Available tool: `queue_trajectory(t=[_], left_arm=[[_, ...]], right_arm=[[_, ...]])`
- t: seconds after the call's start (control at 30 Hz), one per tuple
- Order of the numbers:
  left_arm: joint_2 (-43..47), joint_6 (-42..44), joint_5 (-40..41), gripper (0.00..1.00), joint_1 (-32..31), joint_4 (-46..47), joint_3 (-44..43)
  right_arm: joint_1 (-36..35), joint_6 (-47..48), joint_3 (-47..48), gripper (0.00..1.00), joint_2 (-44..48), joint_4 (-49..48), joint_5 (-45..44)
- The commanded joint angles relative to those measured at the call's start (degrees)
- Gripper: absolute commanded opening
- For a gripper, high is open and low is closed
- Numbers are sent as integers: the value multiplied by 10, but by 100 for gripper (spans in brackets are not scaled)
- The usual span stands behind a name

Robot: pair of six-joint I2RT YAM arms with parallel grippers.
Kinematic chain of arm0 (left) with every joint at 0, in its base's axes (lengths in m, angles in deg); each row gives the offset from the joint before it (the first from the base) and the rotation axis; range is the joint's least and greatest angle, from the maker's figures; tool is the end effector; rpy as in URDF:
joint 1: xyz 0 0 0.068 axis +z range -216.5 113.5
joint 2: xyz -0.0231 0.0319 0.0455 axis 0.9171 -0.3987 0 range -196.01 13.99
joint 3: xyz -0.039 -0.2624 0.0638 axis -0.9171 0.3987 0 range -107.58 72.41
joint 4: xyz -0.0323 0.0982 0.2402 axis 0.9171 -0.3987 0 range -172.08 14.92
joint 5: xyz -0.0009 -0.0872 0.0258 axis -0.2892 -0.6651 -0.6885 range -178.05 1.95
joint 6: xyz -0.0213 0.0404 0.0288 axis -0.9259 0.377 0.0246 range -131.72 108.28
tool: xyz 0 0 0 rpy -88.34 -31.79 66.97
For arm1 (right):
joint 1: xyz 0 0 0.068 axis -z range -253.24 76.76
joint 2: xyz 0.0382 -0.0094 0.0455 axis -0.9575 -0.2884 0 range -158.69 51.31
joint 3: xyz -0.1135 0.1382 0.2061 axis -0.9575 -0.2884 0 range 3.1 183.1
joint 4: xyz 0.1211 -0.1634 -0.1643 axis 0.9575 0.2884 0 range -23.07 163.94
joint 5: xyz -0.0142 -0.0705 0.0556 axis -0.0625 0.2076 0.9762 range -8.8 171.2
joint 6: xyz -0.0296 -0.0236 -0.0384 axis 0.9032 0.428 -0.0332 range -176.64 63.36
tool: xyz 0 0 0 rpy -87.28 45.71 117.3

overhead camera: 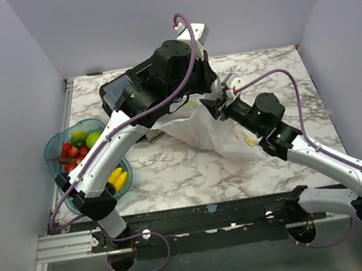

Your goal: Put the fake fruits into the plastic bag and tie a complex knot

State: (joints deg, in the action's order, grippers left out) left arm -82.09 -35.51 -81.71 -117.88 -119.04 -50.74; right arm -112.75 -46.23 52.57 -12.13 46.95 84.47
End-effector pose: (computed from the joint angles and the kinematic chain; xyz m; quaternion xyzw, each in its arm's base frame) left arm 0.2174 -0.2661 0.5092 0.1592 0.7867 -0.3275 0.4985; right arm 0.2017 0.1688 0.3602 -0.3014 0.5974 0.2051 0.7143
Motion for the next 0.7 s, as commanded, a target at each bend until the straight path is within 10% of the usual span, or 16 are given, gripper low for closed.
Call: queue_trajectory(t=[0.0, 0.1, 0.4, 0.67], left_arm=[[9, -36, -29, 0, 6, 13, -24], [21, -25, -59, 2, 23, 18, -16], [153, 298, -461, 98, 276, -38, 155], [237, 572, -472, 98, 474, -155, 312]], right_arm=[[-7, 42, -19, 24, 7, -49, -16], [-7, 38, -31, 1, 18, -39, -8], [10, -3, -44, 1, 88, 93, 73], [17, -13, -28, 1, 100, 148, 83]])
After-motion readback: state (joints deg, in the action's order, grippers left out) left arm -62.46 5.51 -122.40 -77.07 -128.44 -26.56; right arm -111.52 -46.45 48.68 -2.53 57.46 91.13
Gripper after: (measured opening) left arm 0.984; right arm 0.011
